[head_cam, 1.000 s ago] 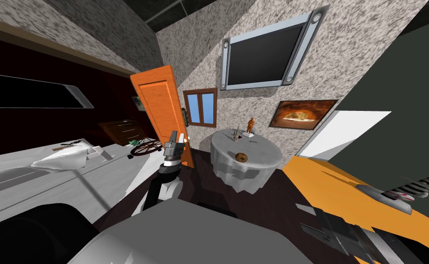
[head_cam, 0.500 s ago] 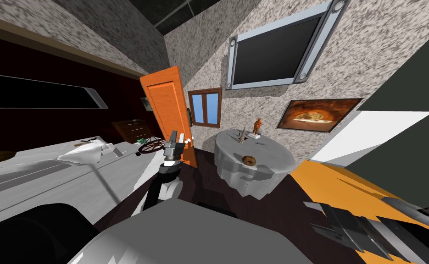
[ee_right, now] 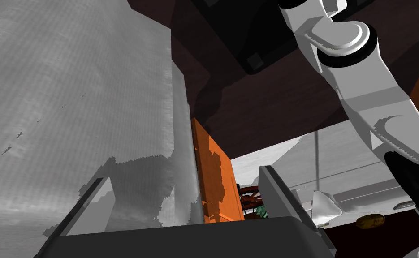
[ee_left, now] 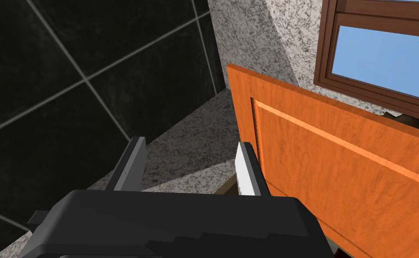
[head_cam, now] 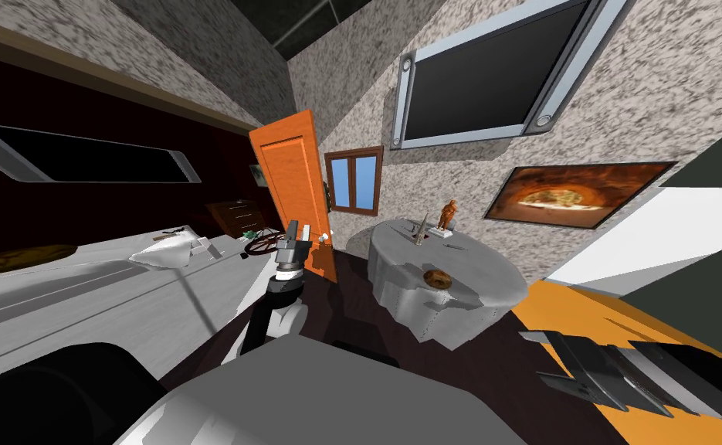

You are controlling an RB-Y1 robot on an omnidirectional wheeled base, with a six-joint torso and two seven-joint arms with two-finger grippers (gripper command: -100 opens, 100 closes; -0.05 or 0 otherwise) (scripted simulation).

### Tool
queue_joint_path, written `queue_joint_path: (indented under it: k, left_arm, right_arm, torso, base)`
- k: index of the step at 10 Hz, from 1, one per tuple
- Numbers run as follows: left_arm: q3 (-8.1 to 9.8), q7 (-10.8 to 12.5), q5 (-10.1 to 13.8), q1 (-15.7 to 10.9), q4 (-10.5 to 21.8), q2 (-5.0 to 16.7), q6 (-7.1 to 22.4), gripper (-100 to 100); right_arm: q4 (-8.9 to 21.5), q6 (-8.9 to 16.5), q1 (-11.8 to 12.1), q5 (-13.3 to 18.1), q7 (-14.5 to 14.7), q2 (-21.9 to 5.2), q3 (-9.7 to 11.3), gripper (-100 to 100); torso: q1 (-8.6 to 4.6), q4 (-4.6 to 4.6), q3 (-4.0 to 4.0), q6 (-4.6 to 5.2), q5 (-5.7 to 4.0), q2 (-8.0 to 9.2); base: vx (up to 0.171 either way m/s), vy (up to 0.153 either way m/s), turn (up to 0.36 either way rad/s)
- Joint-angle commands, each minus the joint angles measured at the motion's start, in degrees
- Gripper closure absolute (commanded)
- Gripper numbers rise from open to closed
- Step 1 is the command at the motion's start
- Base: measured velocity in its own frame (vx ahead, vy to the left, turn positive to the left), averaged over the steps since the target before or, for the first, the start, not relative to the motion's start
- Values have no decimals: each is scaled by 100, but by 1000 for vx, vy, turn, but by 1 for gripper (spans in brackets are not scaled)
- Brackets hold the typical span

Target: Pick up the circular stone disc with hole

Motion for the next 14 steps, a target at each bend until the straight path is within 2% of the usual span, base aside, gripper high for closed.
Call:
queue_joint_path:
  k: [1,4,5,6,7,9,11,13,14]
  left_arm:
    - [0,0,0,0,0,0,0,0]
    - [0,0,0,1,-1,0,0,0]
    - [0,0,0,0,0,0,0,0]
    - [0,0,0,1,-1,0,0,0]
    - [1,0,0,1,-1,0,0,0]
    - [0,0,0,0,0,0,0,0]
    - [0,0,0,1,-1,0,0,0]
    - [-1,0,0,1,-1,-1,0,0]
    - [-1,0,0,0,-1,-1,0,0]
  right_arm:
    - [98,-46,-158,66,3,-187,112,-100]
    - [217,-99,-230,233,-20,-719,71,-100]
    - [217,-99,-120,233,-20,-805,26,-100]
    - [217,-99,-230,233,-20,-805,71,-100]
    - [256,-123,-261,303,-30,-1072,54,-100]
    - [283,-147,-289,364,-39,-1307,40,-100]
    - [300,-193,-326,454,-54,-1671,24,-100]
    - [282,-238,-341,511,-64,-1911,24,-100]
    - [288,-209,-331,487,-45,-1832,23,-100]
  torso:
    - [0,0,0,0,0,0]
    - [10,-2,-6,6,3,-11]
    - [21,-3,-7,1,5,-12]
    - [14,-2,-5,7,4,-7]
    - [-8,1,2,10,-2,3]
    - [21,-2,-4,2,5,-7]
    - [26,-1,-4,6,7,-6]
    - [48,-1,-2,5,12,-2]
    - [50,2,4,7,12,8]
  base:
    - [38,77,98]
    - [55,112,144]
    - [44,103,83]
    - [21,38,-20]
    - [26,84,150]
    - [56,133,174]
    - [47,146,123]
    - [26,191,144]
    - [4,80,15]
